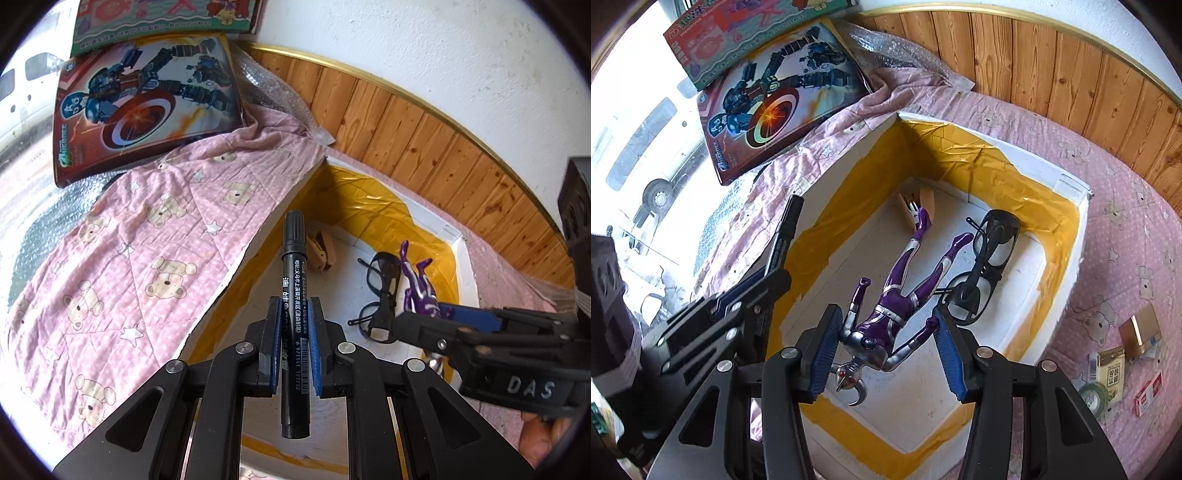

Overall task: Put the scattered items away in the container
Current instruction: 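Open both tools to release the figure and marker into the box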

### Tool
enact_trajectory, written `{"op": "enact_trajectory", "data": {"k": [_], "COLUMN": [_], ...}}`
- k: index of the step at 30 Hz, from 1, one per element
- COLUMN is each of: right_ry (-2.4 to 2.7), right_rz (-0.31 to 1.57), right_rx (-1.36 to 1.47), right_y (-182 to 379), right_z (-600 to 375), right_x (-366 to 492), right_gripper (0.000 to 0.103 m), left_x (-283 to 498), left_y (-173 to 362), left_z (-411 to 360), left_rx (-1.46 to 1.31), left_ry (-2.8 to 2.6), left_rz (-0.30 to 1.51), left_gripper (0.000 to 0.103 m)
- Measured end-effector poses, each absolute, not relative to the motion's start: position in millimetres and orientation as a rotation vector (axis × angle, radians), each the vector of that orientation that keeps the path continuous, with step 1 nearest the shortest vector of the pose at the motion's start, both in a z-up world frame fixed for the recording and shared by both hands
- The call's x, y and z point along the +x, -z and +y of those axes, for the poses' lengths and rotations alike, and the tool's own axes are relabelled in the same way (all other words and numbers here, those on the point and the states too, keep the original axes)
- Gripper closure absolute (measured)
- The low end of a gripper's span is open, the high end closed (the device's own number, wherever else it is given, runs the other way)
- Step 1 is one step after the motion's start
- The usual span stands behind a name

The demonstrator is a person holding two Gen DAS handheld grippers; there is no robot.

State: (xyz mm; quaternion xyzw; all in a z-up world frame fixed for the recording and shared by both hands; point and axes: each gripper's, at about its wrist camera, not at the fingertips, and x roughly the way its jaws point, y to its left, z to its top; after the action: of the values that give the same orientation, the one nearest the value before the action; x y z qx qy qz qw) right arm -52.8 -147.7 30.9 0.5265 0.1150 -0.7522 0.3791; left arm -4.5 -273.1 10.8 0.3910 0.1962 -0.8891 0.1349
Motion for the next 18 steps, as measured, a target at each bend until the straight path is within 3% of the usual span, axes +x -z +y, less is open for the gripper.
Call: {"op": "enact_trajectory", "data": {"k": [15,18], "right_ry": [1.857,1.852], "right_rz": [0.406,0.416], "right_rx": [1.461,1.470], "right_y": [4.3,7.8], "right_z": [-191.1,-196.0], "right_x": [-74.8,-74.9], "right_gripper": [0.051,0.051], "left_x": [-14.9,-15.3], "left_y": [13.2,14.7], "left_z": [-286.1,-289.0], "left_rx": [1.270,1.273], "left_ry": [2.479,2.457], "left_rz": [0.657,0.682], "left_gripper": [0.089,0.081]}}
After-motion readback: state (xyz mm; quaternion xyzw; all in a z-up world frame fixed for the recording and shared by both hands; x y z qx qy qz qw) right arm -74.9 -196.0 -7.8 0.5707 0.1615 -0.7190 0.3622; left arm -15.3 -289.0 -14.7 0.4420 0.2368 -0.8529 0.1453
